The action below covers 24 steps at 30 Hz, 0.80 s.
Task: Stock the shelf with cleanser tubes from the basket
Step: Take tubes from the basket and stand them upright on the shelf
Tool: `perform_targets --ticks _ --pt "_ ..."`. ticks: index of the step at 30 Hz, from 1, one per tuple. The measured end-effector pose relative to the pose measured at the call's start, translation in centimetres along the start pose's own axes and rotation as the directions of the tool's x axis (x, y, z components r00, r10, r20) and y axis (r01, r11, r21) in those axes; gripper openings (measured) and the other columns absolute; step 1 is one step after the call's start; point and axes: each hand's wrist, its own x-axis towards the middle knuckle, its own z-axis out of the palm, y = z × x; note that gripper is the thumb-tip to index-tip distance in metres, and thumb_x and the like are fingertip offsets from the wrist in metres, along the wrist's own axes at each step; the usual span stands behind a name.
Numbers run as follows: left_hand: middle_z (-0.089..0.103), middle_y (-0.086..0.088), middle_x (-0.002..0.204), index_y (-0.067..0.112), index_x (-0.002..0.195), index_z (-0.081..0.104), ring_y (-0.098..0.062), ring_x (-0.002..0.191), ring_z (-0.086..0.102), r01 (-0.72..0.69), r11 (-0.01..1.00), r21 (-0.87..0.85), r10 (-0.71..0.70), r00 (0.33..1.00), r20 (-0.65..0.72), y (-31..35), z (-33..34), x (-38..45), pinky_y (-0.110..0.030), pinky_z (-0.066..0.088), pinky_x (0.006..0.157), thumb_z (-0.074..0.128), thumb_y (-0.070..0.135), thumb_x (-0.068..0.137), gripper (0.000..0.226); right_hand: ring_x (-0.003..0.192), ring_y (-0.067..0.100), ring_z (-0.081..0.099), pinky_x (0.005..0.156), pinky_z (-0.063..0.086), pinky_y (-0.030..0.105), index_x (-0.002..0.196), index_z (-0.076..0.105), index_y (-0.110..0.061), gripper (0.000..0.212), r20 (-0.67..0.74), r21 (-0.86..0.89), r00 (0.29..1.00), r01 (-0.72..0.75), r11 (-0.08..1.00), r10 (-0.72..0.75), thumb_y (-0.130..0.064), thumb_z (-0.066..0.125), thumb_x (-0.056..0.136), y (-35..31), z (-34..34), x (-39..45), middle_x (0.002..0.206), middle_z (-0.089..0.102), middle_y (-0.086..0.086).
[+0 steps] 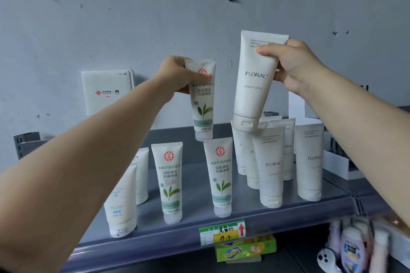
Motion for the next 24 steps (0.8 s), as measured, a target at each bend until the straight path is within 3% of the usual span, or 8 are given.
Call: perform_targets --ticks 4,7,12,24 --pt "0.07 -0.007 0.081 0.005 0.096 0.063 -0.014 0.063 0.07 0.11 0.99 0.084 -0.112 0.994 0.02 -1.8 0.9 1.3 -0.027 0.06 0.056 0.081 0.008 0.066 0.035 0.058 0.006 0.064 0.056 0.051 0.022 0.078 0.059 -0.02 0.013 0.016 -0.003 1.0 -0.006 1.0 0.006 -0.009 0.066 0.08 1.1 0.0 2.2 0.072 0.066 -0.008" --pt "0.069 -0.006 0.076 0.011 0.079 0.061 -0.015 0.063 0.069 0.145 0.967 0.21 -0.164 0.984 0.074 -2.9 1.7 2.1 -0.024 0.059 0.053 0.08 0.008 0.069 0.021 0.059 0.006 0.064 0.055 0.051 0.021 0.078 0.06 -0.02 0.013 0.04 -0.015 0.999 -0.016 1.0 0.016 -0.009 0.065 0.08 2.1 0.1 3.8 0.074 0.067 -0.008" --pt "0.069 -0.007 0.075 0.008 0.076 0.064 -0.016 0.064 0.068 0.203 0.902 0.381 -0.274 0.951 0.141 -5.0 3.2 3.1 -0.022 0.058 0.053 0.08 0.009 0.069 0.018 0.061 0.007 0.064 0.056 0.05 0.021 0.081 0.062 -0.021 0.012 0.097 -0.03 0.994 -0.04 0.999 0.043 -0.01 0.066 0.079 3.7 0.2 5.7 0.075 0.068 -0.008" --pt "0.073 -0.005 0.07 0.007 0.084 0.071 -0.014 0.062 0.07 0.337 0.832 0.44 -0.497 0.805 0.323 -8.2 4.8 3.0 -0.026 0.059 0.069 0.071 0.008 0.08 0.005 0.064 0.008 0.063 0.059 0.053 0.023 0.083 0.061 -0.02 0.012 0.161 -0.064 0.984 -0.066 0.996 0.076 -0.009 0.065 0.08 5.5 -0.1 7.8 0.078 0.067 -0.006"
